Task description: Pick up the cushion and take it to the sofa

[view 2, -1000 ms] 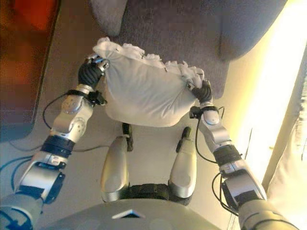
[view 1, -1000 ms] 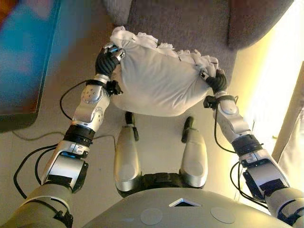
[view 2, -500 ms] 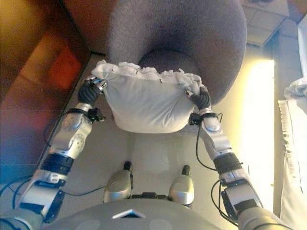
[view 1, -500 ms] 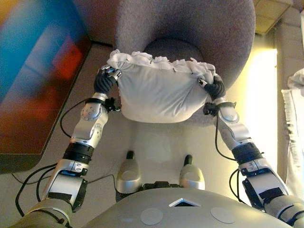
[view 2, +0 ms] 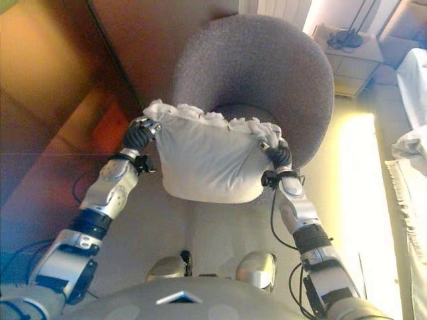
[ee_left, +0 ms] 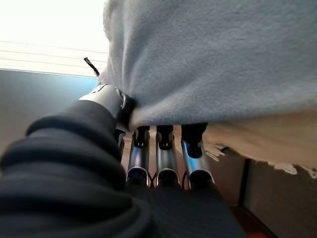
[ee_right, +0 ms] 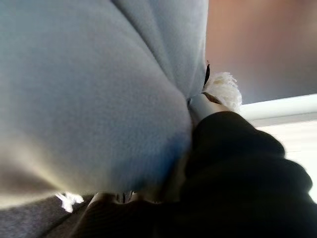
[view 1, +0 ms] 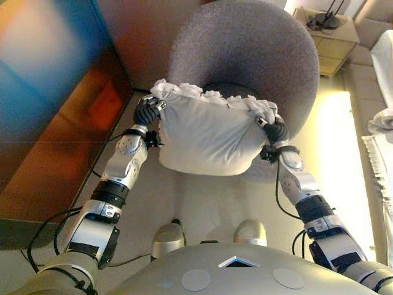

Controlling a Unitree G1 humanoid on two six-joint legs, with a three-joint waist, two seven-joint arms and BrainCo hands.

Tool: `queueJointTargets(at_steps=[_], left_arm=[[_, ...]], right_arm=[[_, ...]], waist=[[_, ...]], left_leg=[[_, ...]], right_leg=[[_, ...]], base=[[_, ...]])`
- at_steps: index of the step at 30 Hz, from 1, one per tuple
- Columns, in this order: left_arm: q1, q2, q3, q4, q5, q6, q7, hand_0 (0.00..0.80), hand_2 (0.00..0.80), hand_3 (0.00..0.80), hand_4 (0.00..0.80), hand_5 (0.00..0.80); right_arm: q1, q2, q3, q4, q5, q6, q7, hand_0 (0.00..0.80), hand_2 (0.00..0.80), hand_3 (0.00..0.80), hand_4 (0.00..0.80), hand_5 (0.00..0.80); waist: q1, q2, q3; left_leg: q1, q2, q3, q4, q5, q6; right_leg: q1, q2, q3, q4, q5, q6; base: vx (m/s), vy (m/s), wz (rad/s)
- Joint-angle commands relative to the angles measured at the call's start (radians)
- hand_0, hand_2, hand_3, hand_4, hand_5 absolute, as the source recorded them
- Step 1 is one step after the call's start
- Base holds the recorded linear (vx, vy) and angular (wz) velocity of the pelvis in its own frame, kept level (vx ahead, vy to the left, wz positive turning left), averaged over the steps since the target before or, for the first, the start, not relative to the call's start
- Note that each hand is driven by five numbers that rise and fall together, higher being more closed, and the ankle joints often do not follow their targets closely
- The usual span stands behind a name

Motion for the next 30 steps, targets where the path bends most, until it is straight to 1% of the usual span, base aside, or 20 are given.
queueJointTargets(at_steps=[1,3,5,6,8,10,12,13,14,15,16,18,20,21,23,24,25,27,29,30], left_arm=[[-0.110,-0.011,-0.018,-0.039,0.007,-0.066,-0.009,0.800,0.800,0.800,0.800,0.800],[-0.107,-0.013,-0.021,-0.044,0.016,-0.066,-0.020,0.800,0.800,0.800,0.800,0.800],[-0.101,-0.020,-0.018,-0.053,0.032,-0.060,-0.018,0.800,0.800,0.800,0.800,0.800],[-0.098,-0.021,-0.016,-0.055,0.038,-0.061,-0.018,0.800,0.800,0.800,0.800,0.800],[-0.091,-0.020,-0.008,-0.061,0.047,-0.060,-0.017,0.800,0.800,0.800,0.800,0.800],[-0.080,-0.021,0.004,-0.066,0.057,-0.064,-0.013,0.800,0.800,0.800,0.800,0.800],[-0.067,-0.023,0.017,-0.075,0.065,-0.061,-0.020,0.800,0.800,0.800,0.800,0.800],[-0.055,-0.025,0.026,-0.078,0.071,-0.064,-0.028,0.800,0.800,0.800,0.800,0.800],[-0.046,-0.025,0.031,-0.085,0.073,-0.065,-0.034,0.800,0.800,0.800,0.800,0.800],[-0.036,-0.025,0.040,-0.095,0.067,-0.060,-0.038,0.800,0.800,0.800,0.800,0.800],[-0.021,-0.029,0.052,-0.102,0.076,-0.059,-0.042,0.800,0.800,0.800,0.800,0.800],[-0.002,-0.019,0.068,-0.126,0.084,-0.049,-0.032,0.800,0.800,0.800,0.800,0.800],[-0.003,-0.008,0.077,-0.126,0.066,-0.052,-0.032,0.800,0.800,0.800,0.800,0.800],[0.001,-0.004,0.084,-0.129,0.053,-0.055,-0.031,0.800,0.800,0.800,0.800,0.800],[0.005,-0.009,0.091,-0.131,0.039,-0.059,-0.028,0.800,0.800,0.800,0.800,0.800],[0.006,-0.014,0.091,-0.135,0.039,-0.059,-0.024,0.800,0.800,0.800,0.800,0.800],[0.010,-0.020,0.091,-0.138,0.043,-0.061,-0.024,0.800,0.800,0.800,0.800,0.800],[0.015,-0.032,0.087,-0.144,0.061,-0.063,-0.025,0.800,0.800,0.800,0.800,0.800],[0.011,-0.029,0.082,-0.148,0.067,-0.061,-0.030,0.800,0.800,0.800,0.800,0.800],[0.004,-0.024,0.079,-0.147,0.062,-0.057,-0.038,0.800,0.800,0.800,0.800,0.800]], right_arm=[[-0.122,0.005,-0.021,-0.033,0.032,-0.122,0.025,0.800,0.800,0.800,0.800,0.800],[-0.122,-0.009,-0.025,-0.033,0.037,-0.121,0.036,0.800,0.800,0.800,0.800,0.800],[-0.122,-0.023,-0.035,-0.035,0.048,-0.115,0.049,0.800,0.800,0.800,0.800,0.800],[-0.121,-0.029,-0.038,-0.040,0.053,-0.112,0.050,0.800,0.800,0.800,0.800,0.800],[-0.112,-0.036,-0.044,-0.055,0.063,-0.105,0.051,0.800,0.800,0.800,0.800,0.800],[-0.099,-0.035,-0.054,-0.063,0.065,-0.099,0.059,0.800,0.800,0.800,0.800,0.800],[-0.085,-0.033,-0.061,-0.071,0.061,-0.093,0.068,0.800,0.800,0.800,0.800,0.800],[-0.076,-0.033,-0.063,-0.076,0.048,-0.093,0.073,0.800,0.800,0.800,0.800,0.800],[-0.071,-0.036,-0.068,-0.082,0.043,-0.090,0.079,0.800,0.800,0.800,0.800,0.800],[-0.066,-0.037,-0.072,-0.089,0.042,-0.081,0.084,0.800,0.800,0.800,0.800,0.800],[-0.062,-0.032,-0.072,-0.096,0.037,-0.074,0.086,0.800,0.800,0.800,0.800,0.800],[-0.055,-0.034,-0.073,-0.124,0.026,-0.060,0.089,0.800,0.800,0.800,0.800,0.800],[-0.057,-0.041,-0.072,-0.133,0.032,-0.056,0.095,0.800,0.800,0.800,0.800,0.800],[-0.055,-0.045,-0.072,-0.139,0.034,-0.053,0.099,0.800,0.800,0.800,0.800,0.800],[-0.054,-0.052,-0.068,-0.136,0.042,-0.054,0.101,0.800,0.800,0.800,0.800,0.800],[-0.050,-0.054,-0.064,-0.130,0.045,-0.061,0.107,0.800,0.800,0.800,0.800,0.800],[-0.046,-0.052,-0.063,-0.127,0.044,-0.066,0.108,0.800,0.800,0.800,0.800,0.800],[-0.043,-0.050,-0.060,-0.121,0.042,-0.077,0.105,0.800,0.800,0.800,0.800,0.800],[-0.054,-0.053,-0.059,-0.116,0.042,-0.083,0.091,0.800,0.800,0.800,0.800,0.800],[-0.065,-0.053,-0.060,-0.112,0.041,-0.084,0.080,0.800,0.800,0.800,0.800,0.800]], waist=[[-0.009,0.006,-0.037],[-0.032,-0.013,-0.032],[-0.057,-0.026,-0.024],[-0.072,-0.036,-0.022],[-0.098,-0.043,-0.016],[-0.120,-0.048,-0.013],[-0.131,-0.046,-0.020],[-0.137,-0.044,-0.030],[-0.142,-0.039,-0.038],[-0.144,-0.033,-0.048],[-0.144,-0.023,-0.056],[-0.149,-0.007,-0.068],[-0.151,-0.003,-0.076],[-0.153,-0.005,-0.080],[-0.153,-0.017,-0.085],[-0.148,-0.029,-0.086],[-0.143,-0.035,-0.085],[-0.125,-0.041,-0.079],[-0.102,-0.035,-0.067],[-0.087,-0.031,-0.061]], left_leg=[[0.041,-0.058,0.007,0.013,-0.046,0.025],[0.060,-0.076,-0.005,0.019,-0.070,0.022],[0.081,-0.085,-0.017,0.032,-0.110,0.024],[0.096,-0.094,-0.020,0.035,-0.129,0.027],[0.125,-0.100,-0.023,0.039,-0.164,0.040],[0.153,-0.102,-0.028,0.048,-0.193,0.052],[0.171,-0.094,-0.030,0.053,-0.207,0.057],[0.181,-0.088,-0.036,0.054,-0.207,0.056],[0.184,-0.075,-0.035,0.062,-0.197,0.051],[0.189,-0.056,-0.031,0.071,-0.184,0.040],[0.194,-0.026,-0.027,0.083,-0.144,0.019],[0.189,0.028,-0.024,0.139,-0.038,-0.030],[0.170,0.068,-0.018,0.228,0.051,-0.061],[0.160,0.082,-0.020,0.289,0.093,-0.078],[0.121,0.076,-0.030,0.432,0.133,-0.086],[0.083,0.071,-0.029,0.501,0.139,-0.082],[0.052,0.073,-0.028,0.533,0.132,-0.074],[-0.004,0.078,-0.029,0.513,0.114,-0.052],[-0.035,0.076,-0.033,0.428,0.102,-0.040],[-0.051,0.074,-0.036,0.355,0.099,-0.036]], right_leg=[[-0.002,0.077,0.035,-0.008,0.006,0.074],[-0.019,0.122,0.052,-0.117,-0.008,0.073],[-0.040,0.154,0.073,-0.217,-0.010,0.081],[-0.063,0.165,0.084,-0.266,0.012,0.088],[-0.099,0.190,0.099,-0.319,0.050,0.098],[-0.129,0.213,0.113,-0.334,0.069,0.093],[-0.130,0.230,0.116,-0.333,0.062,0.088],[-0.122,0.238,0.133,-0.328,0.055,0.082],[-0.115,0.249,0.147,-0.315,0.037,0.075],[-0.109,0.256,0.150,-0.297,0.014,0.069],[-0.103,0.268,0.145,-0.272,-0.017,0.058],[-0.086,0.293,0.144,-0.248,-0.056,0.031],[-0.068,0.307,0.128,-0.238,-0.079,0.004],[-0.059,0.312,0.124,-0.236,-0.088,-0.010],[-0.043,0.315,0.120,-0.221,-0.107,-0.040],[-0.025,0.314,0.122,-0.219,-0.114,-0.054],[-0.014,0.314,0.123,-0.217,-0.121,-0.060],[0.016,0.320,0.124,-0.210,-0.146,-0.065],[0.050,0.330,0.129,-0.208,-0.177,-0.060],[0.070,0.331,0.129,-0.211,-0.193,-0.051]], base=[[0.228,-0.038,-0.17],[0.285,-0.083,-0.01],[0.345,-0.088,0.07],[0.377,-0.073,0.25],[0.370,-0.052,0.60],[0.383,-0.057,0.72],[0.388,-0.075,0.37],[0.392,-0.091,0.05],[0.394,-0.110,-0.13],[0.322,-0.113,-0.23],[0.287,-0.118,-0.09],[0.255,-0.122,0.02],[0.221,-0.132,0.06],[0.200,-0.130,0.01],[0.223,-0.135,0.05],[0.242,-0.111,0.17],[0.228,-0.055,0.17],[0.208,0.037,-0.02],[0.197,0.126,-0.03],[0.207,0.181,0.04]])
